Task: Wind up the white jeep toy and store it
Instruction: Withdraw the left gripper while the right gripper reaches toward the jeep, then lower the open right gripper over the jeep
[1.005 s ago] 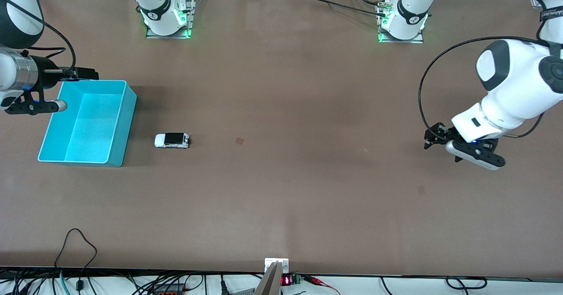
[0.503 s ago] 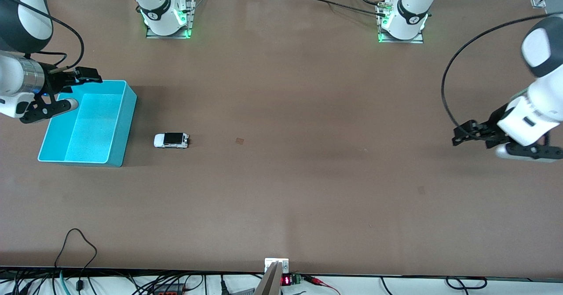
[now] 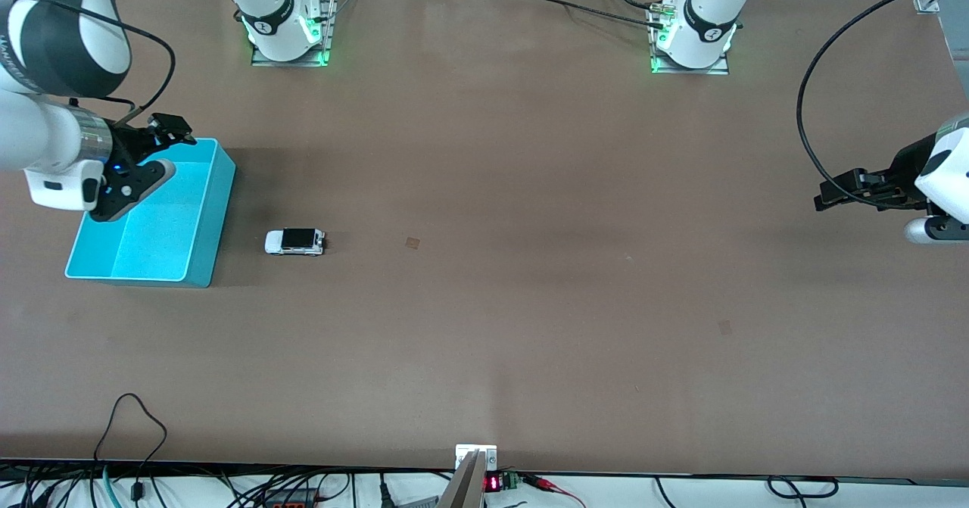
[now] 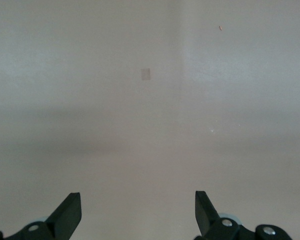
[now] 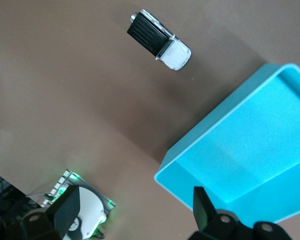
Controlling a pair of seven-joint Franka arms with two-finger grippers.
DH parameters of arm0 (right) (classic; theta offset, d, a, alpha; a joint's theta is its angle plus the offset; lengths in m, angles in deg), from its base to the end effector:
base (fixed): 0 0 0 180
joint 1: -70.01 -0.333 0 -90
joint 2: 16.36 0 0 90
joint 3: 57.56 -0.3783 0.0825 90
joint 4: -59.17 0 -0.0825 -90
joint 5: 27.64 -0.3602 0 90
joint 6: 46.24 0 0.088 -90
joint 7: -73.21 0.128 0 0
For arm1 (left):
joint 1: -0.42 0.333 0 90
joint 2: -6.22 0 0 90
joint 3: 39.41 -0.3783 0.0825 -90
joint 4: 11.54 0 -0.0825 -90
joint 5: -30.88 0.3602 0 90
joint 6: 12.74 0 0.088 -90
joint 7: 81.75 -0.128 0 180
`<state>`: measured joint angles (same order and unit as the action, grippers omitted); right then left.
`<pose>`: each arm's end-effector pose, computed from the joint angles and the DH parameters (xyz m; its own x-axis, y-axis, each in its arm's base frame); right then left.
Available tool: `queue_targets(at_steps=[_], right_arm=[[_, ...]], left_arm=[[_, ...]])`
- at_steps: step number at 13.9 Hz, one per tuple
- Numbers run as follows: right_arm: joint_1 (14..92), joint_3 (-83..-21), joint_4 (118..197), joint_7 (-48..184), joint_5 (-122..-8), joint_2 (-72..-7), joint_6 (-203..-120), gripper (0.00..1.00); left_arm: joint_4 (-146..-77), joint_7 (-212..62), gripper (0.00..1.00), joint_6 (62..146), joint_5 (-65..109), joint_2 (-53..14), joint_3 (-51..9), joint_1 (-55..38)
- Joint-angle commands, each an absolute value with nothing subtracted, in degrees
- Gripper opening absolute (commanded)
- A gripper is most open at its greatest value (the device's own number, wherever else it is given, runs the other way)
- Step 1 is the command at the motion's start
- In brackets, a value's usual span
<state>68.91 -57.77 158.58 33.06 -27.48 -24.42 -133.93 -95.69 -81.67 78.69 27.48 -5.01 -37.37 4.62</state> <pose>0.5424 0.0119 0.5163 0.7038 0.6611 -0.2601 0.6247 -0.7503 -0.2166 0.5997 0.0174 0.6029 0.9968 0.0407 -0.0689 0.0452 -0.9968 0.0659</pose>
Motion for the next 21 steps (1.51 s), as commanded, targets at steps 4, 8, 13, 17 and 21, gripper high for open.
queue_targets(at_steps=[4, 8, 13, 17, 21], right_arm=[[69.21, -58.78, 173.57, 18.65, -26.85, -17.88, -150.00, 1.00], [82.19, -78.17, 179.66, 12.65, -21.41, -16.28, -160.21, 1.00], [83.02, -80.59, 186.70, 11.68, -20.87, -17.85, -174.18, 1.00], [82.93, -80.59, 186.88, 7.83, -20.26, -23.64, -181.14, 1.00], [83.10, -80.59, 186.88, 6.06, -14.46, -29.44, -187.38, 1.00]], left_arm=[[-95.56, -80.87, 1.00, 80.24, 27.19, -2.75, -37.83, 4.20], [-96.44, -79.11, 1.00, 81.03, 28.15, -2.66, -37.57, 4.20], [-95.47, -79.02, 1.00, 80.69, 28.16, -2.49, -37.65, 4.29], [-95.73, -79.20, 1.00, 80.08, 28.16, -2.40, -37.48, 4.29], [-95.74, -79.90, 1.00, 79.02, 28.33, -2.40, -37.39, 4.29]])
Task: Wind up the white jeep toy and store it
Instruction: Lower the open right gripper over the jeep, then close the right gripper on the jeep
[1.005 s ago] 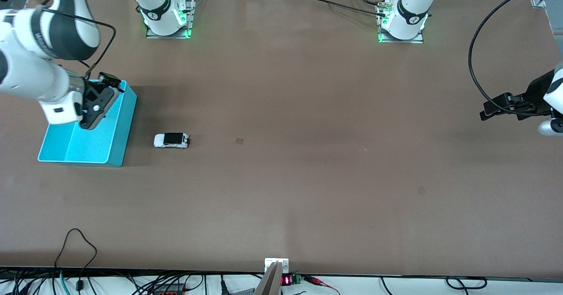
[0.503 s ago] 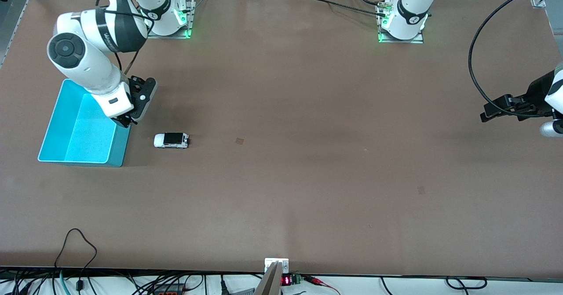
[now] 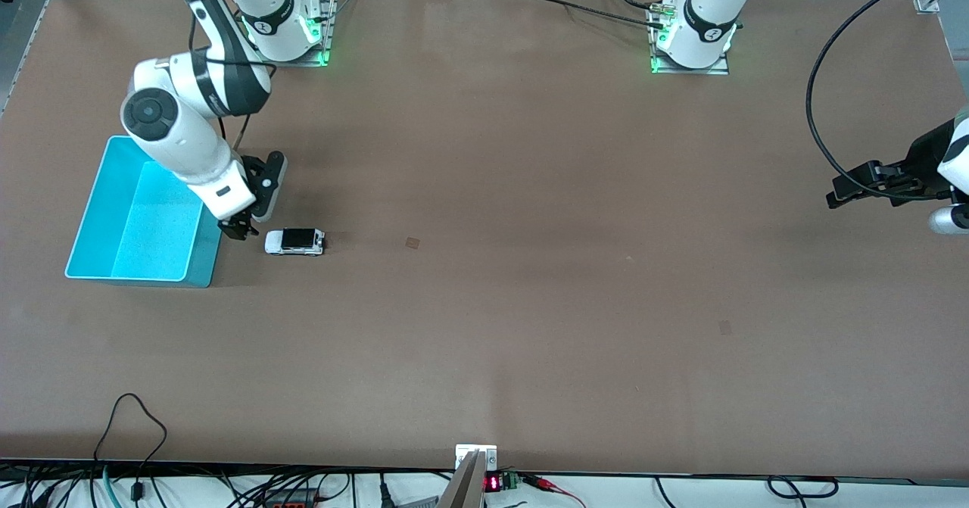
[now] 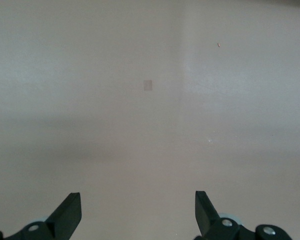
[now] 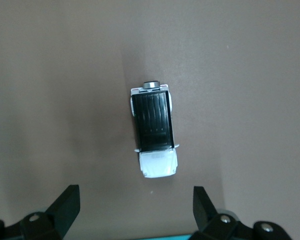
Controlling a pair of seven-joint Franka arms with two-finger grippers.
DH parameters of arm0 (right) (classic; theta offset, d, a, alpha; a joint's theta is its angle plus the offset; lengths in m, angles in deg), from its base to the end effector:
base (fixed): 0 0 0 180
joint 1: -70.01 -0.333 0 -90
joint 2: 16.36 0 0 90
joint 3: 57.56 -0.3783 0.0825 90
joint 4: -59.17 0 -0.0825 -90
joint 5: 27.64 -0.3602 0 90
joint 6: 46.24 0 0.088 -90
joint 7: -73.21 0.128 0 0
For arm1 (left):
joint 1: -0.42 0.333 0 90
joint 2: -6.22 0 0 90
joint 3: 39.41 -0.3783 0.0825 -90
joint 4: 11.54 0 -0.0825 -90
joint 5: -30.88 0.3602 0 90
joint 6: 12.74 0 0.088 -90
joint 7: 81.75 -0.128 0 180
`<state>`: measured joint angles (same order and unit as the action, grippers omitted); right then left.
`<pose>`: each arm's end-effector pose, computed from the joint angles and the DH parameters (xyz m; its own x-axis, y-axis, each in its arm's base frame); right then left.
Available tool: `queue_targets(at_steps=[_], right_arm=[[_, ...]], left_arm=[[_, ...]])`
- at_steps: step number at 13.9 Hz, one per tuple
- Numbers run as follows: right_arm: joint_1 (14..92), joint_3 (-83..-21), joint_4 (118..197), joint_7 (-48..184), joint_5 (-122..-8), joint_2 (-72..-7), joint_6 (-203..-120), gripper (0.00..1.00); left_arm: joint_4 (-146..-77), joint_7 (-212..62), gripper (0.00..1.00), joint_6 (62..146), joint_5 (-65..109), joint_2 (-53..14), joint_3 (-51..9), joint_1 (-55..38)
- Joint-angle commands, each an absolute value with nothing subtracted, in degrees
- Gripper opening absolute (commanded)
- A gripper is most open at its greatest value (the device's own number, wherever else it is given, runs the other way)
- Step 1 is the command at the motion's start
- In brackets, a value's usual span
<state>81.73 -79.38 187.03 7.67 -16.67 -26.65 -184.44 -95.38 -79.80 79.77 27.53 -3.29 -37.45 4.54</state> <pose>0.5317 0.0863 0.3560 0.1155 0.9920 -0.0519 0.9928 -0.1135 0.0387 0.5942 0.0171 0.6248 0.9971 0.0745 -0.0168 0.0755 -0.9951 0.0634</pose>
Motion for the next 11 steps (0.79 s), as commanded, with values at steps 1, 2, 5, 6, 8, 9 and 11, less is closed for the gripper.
queue_targets(at_steps=[1, 2, 5, 6, 8, 9, 11], right_arm=[[83.10, -80.59, 186.79, 5.97, -14.37, -30.77, -188.44, 1.00], [83.02, -80.59, 186.62, 5.97, -14.28, -32.00, -189.67, 1.00], [82.40, -80.59, 186.35, 5.97, -13.93, -34.46, -192.57, 1.00], [82.23, -80.59, 186.18, 5.97, -12.97, -35.17, -193.19, 1.00], [82.23, -80.59, 185.91, 6.06, -12.70, -36.57, -194.68, 1.00], [82.23, -80.59, 185.91, 6.06, -12.61, -37.28, -195.47, 1.00], [82.31, -80.50, 185.91, 6.06, -12.43, -38.33, -196.70, 1.00]], left_arm=[[-95.82, -79.90, 1.00, 79.02, 28.59, -2.40, -37.30, 4.29], [-95.82, -79.90, 1.00, 79.02, 28.60, -2.40, -37.30, 4.29], [-95.91, -79.90, 1.00, 79.20, 28.77, -2.40, -37.22, 4.20], [-95.91, -79.90, 1.00, 79.28, 29.21, -2.31, -37.13, 4.20], [-95.91, -79.81, 1.00, 79.28, 29.39, -2.40, -37.13, 4.11], [-95.91, -79.81, 1.00, 79.28, 29.39, -2.31, -37.13, 4.20], [-96.00, -79.72, 1.00, 79.28, 29.39, -2.40, -37.39, 4.29]])
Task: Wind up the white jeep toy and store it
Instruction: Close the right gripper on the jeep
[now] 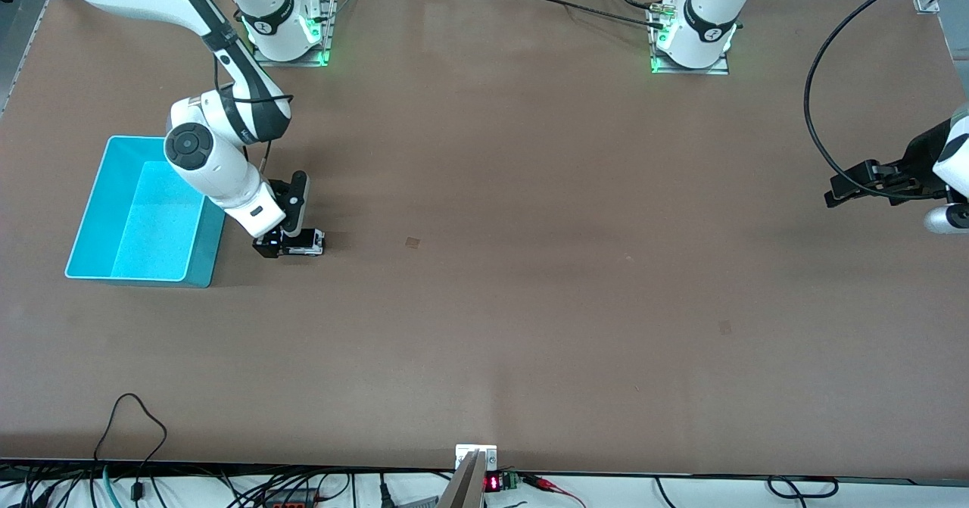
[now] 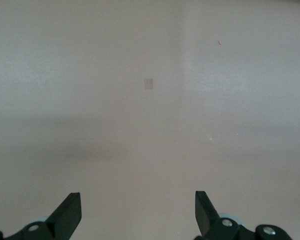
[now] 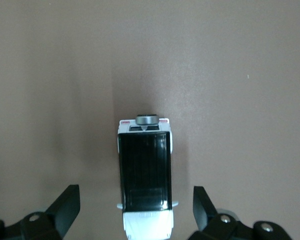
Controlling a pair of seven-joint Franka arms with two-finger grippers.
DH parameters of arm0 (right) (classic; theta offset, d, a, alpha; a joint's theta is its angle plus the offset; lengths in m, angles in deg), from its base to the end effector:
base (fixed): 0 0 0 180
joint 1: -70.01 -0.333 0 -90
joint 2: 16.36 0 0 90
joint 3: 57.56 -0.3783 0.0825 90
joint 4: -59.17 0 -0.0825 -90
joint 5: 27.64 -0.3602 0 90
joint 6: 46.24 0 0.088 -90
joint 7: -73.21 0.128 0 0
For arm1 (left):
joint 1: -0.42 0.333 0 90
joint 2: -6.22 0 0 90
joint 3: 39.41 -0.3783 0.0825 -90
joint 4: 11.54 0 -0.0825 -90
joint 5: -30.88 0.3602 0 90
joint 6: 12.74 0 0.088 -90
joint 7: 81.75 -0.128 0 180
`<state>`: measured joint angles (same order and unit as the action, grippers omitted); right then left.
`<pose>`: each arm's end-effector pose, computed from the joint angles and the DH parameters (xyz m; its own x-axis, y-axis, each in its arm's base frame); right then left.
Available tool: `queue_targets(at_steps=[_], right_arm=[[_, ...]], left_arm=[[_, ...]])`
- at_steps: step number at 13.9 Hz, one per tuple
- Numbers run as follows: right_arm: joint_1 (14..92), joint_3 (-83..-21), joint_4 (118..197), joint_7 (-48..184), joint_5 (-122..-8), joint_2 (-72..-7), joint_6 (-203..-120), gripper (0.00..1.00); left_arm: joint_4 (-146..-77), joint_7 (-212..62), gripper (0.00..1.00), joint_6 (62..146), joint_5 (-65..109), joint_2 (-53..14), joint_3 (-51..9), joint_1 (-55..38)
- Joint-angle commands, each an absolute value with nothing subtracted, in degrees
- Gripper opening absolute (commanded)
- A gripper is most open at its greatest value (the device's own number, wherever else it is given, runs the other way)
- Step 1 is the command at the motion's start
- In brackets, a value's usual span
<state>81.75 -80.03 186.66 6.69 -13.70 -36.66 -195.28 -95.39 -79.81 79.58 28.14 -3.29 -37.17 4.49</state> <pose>0.5532 0.1008 0.2869 0.0420 0.9989 0.0206 0.9975 -0.0431 0.0563 0.5937 0.0152 0.6244 0.9975 0.0680 -0.0199 0.0690 -0.9962 0.0535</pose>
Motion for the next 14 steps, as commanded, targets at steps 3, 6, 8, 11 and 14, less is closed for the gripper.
queue_targets(at_steps=[3, 6, 8, 11, 14], right_arm=[[82.31, -80.50, 185.91, 6.15, -11.47, -39.83, -198.20, 1.00], [82.31, -80.42, 185.83, 6.15, -11.38, -40.79, -198.82, 1.00], [82.40, -80.24, 185.74, 6.15, -11.03, -41.76, -199.96, 0.94], [82.58, -80.06, 185.47, 6.15, -9.98, -42.73, -200.58, 0.81], [82.67, -80.06, 185.56, 7.37, -9.97, -42.73, -200.23, 0.18]], left_arm=[[-96.00, -79.72, 1.00, 79.55, 29.39, -2.40, -37.39, 4.20], [-96.26, -79.64, 1.00, 79.46, 29.30, -2.31, -37.39, 4.29], [-96.35, -79.64, 1.00, 79.46, 29.30, -2.22, -37.30, 4.29], [-96.44, -79.64, 1.00, 79.37, 29.30, -2.22, -37.39, 4.29], [-96.35, -79.64, 1.00, 79.46, 29.30, -2.22, -37.39, 4.29]])
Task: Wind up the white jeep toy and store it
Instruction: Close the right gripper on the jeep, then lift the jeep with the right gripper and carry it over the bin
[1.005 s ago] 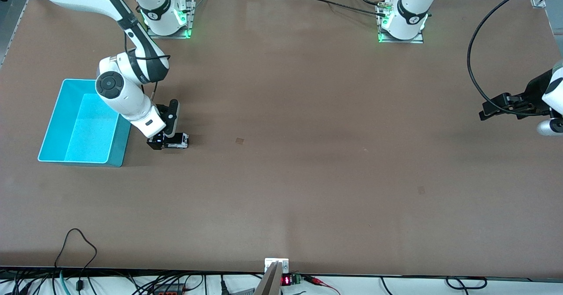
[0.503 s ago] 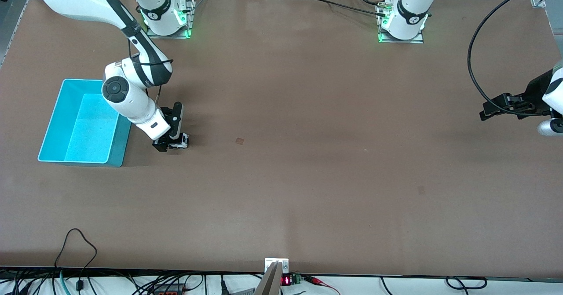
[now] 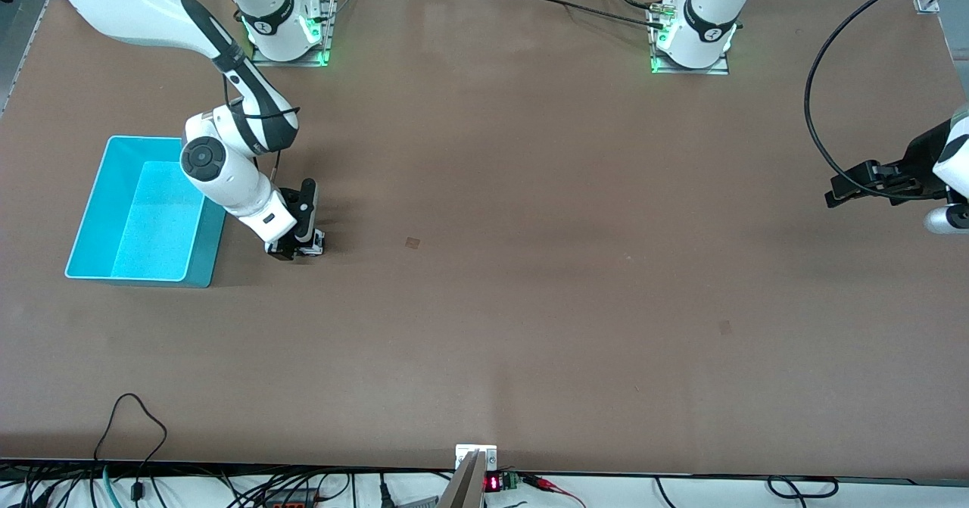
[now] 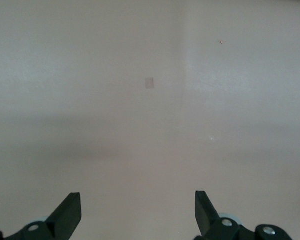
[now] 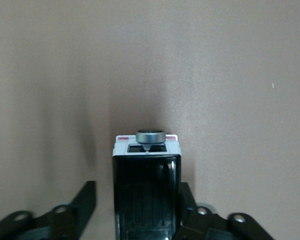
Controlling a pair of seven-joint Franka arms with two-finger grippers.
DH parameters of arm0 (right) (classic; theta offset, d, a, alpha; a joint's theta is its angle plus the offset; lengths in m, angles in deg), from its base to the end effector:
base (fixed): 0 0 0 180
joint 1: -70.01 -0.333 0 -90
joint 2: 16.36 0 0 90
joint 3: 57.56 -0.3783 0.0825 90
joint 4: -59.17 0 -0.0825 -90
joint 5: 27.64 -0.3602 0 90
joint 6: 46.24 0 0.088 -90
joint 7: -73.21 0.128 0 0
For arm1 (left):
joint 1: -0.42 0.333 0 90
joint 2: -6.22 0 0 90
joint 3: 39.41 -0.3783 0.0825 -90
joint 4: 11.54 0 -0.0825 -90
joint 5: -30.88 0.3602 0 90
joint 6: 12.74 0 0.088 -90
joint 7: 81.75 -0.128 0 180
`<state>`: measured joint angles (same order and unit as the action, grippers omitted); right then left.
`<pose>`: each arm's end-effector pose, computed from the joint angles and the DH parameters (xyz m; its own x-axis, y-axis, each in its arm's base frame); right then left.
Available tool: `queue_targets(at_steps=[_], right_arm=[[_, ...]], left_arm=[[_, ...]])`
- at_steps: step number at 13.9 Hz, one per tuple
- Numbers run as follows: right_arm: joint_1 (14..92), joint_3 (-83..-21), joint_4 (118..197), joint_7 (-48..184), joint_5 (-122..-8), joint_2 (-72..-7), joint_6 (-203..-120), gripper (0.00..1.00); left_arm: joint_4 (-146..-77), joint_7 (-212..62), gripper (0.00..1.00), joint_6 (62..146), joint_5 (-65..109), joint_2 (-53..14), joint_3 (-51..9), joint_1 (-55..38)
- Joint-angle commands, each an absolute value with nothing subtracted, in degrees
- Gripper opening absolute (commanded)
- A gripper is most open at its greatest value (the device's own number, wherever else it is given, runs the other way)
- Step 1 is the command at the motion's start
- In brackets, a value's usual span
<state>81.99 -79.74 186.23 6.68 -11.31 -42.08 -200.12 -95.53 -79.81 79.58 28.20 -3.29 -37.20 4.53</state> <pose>0.5603 0.1015 0.2476 0.0173 0.9986 0.0499 0.9982 -0.0202 0.0568 0.5935 0.0160 0.6233 0.9974 0.0692 -0.0223 0.0703 -0.9962 0.0523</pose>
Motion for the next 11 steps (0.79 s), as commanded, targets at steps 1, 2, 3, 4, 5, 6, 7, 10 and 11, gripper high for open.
queue_targets(at_steps=[1, 2, 3, 4, 5, 6, 7, 10, 11], right_arm=[[82.67, -80.06, 185.56, 7.99, -10.06, -42.73, -200.14, 0.11], [82.67, -80.06, 185.56, 8.95, -9.97, -42.73, -200.14, 0.05], [82.67, -80.06, 185.56, 9.65, -9.97, -42.56, -200.14, 0.00], [82.67, -80.06, 185.56, 10.44, -9.97, -42.30, -199.96, 0.00], [82.75, -80.06, 185.56, 11.50, -9.97, -41.60, -199.96, 0.00], [82.84, -80.06, 185.56, 12.81, -9.97, -40.20, -198.74, 0.00], [82.75, -80.06, 185.56, 15.52, -9.97, -38.01, -195.43, 0.00], [82.23, -80.06, 185.56, 23.44, -9.80, -30.71, -187.16, 0.00], [82.31, -80.06, 185.56, 25.64, -9.88, -28.78, -185.48, 0.00]], left_arm=[[-96.35, -79.64, 1.00, 79.46, 29.30, -2.22, -37.39, 4.29], [-96.44, -79.64, 1.00, 79.46, 29.30, -2.22, -37.39, 4.29], [-96.44, -79.64, 1.00, 79.46, 29.30, -2.22, -37.39, 4.29], [-96.35, -79.64, 1.00, 79.46, 29.30, -2.22, -37.39, 4.29], [-96.35, -79.64, 1.00, 79.55, 29.39, -2.22, -37.39, 4.29], [-96.35, -79.64, 1.00, 79.55, 29.39, -2.22, -37.39, 4.29], [-96.35, -79.64, 1.00, 79.63, 29.30, -2.22, -37.39, 4.29], [-96.35, -79.64, 1.00, 79.63, 29.39, -2.22, -37.39, 4.20], [-96.35, -79.64, 1.00, 79.72, 29.39, -2.22, -37.39, 4.20]])
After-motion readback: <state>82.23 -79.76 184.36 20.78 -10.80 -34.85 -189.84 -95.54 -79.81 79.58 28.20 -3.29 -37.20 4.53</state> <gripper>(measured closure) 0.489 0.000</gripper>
